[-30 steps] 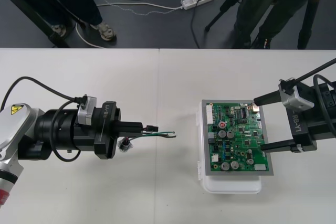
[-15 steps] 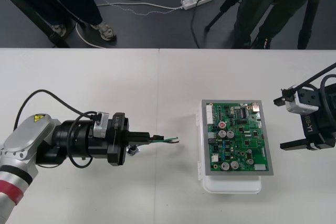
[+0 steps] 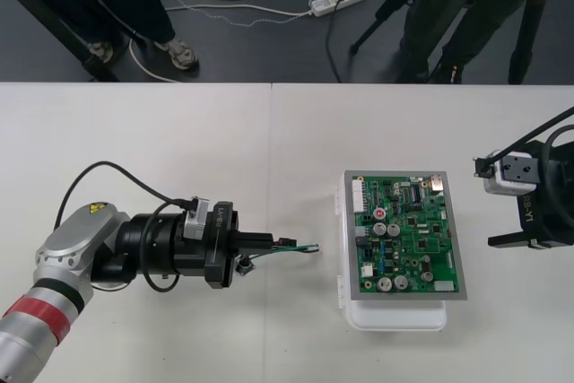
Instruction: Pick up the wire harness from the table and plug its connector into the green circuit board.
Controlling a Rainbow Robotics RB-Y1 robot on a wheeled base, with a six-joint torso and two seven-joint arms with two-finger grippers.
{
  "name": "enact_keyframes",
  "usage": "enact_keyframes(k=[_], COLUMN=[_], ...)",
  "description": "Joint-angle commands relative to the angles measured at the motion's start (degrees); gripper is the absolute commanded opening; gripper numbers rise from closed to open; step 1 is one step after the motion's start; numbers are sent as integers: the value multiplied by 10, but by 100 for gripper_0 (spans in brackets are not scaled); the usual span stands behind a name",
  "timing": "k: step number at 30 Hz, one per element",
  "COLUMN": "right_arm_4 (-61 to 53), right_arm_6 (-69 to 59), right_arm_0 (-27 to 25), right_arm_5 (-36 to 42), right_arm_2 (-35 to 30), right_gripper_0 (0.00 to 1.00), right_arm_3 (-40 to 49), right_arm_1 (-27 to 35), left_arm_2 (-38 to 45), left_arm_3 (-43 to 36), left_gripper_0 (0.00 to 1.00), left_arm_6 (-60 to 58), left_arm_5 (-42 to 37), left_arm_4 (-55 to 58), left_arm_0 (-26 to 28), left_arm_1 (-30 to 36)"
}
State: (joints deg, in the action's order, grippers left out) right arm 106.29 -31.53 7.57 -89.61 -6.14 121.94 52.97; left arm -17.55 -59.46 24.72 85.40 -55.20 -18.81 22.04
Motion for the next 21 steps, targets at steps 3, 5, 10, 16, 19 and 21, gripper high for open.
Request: enact_keyframes(k=[3, 5, 10, 16, 19, 21], right_arm_4=[59, 77, 111, 124, 133, 139], right_arm_6=[-15, -18, -13, -17, -21, -22], right_arm_0=[16, 16, 17, 16, 15, 16], right_arm_5=[-4, -4, -4, -4, -4, -4], right_arm_2=[50, 63, 87, 96, 105, 114], right_gripper_0=[100, 100, 100, 100, 100, 100], right_arm_3=[31, 33, 35, 38, 38, 36], right_arm_1=[25, 25, 25, 25, 24, 25], left_arm_2=[-13, -14, -15, -23, -28, -29], left_arm_3=[-3, -3, -2, -3, -2, -3], left_gripper_0=[0, 0, 0, 0, 0, 0], left_arm_6=[53, 56, 59, 60, 63, 64], left_arm_5=[28, 22, 5, -19, -36, -42], left_arm_4=[3, 0, 0, 1, 1, 1], left_arm_0=[-22, -21, -22, -22, -22, -22], left_arm_1=[-20, -20, -27, -41, -46, -49])
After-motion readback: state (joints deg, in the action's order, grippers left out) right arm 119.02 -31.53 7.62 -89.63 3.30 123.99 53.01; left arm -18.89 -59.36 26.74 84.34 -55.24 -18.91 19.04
